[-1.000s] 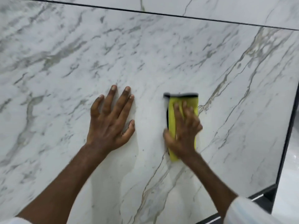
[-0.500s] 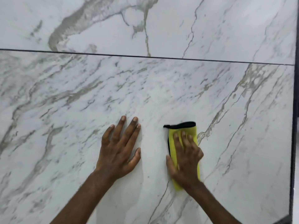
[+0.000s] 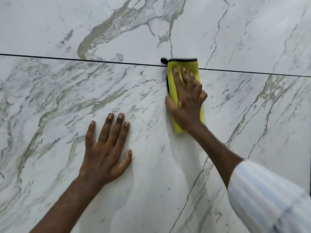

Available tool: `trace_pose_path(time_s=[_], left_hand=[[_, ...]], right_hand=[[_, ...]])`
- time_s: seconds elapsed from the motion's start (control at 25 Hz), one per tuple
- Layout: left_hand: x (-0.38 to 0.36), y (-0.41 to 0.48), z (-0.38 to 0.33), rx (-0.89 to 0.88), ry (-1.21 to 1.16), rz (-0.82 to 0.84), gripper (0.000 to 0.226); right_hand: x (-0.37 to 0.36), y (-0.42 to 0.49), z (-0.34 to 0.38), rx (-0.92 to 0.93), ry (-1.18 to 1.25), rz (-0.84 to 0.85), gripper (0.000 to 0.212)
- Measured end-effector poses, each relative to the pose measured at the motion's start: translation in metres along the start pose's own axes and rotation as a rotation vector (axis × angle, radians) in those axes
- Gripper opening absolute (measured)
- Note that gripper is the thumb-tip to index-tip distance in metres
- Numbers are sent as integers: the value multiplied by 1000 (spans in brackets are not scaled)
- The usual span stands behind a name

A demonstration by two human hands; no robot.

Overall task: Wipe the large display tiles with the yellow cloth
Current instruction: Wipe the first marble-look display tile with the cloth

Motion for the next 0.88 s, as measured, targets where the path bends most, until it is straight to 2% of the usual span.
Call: trace_pose_path(time_s=[0.16,0.24,0.32,0.48,0.6,0.72,0.88], left_hand=[[2,0,2,-4,-21,-25,76],[2,-1,1,-14,-30,-10,76],[3,1,1,-13,-43,11,77],[2,0,3,-22,-76,25,79],[1,-3,4,-17,-81,24,80],[0,-3,3,-32,-58,36,79],[-2,-3,7,-36,-22,60,79]], right_hand=[[-8,-167,26,-18,-40,48,80],[-6,-214,39,-14,-66,94,81],[-6,-178,38,0,-9,110,83],[1,-3,32,-114,13,59,87],[-3,26,45,-60,-23,32,85],[-8,-68,55,58,-48,15,79],[-17,-262,74,41,-93,107,79]])
Point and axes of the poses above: each hand's wrist, its own y-axis towards the middle knuckle, its own x-axis out of the back of the hand, z = x × y, the point moved 4 cm from there along y, towards the middle knuckle, and after that the axes turned 11 degrees about x, right-handed, at the moved point
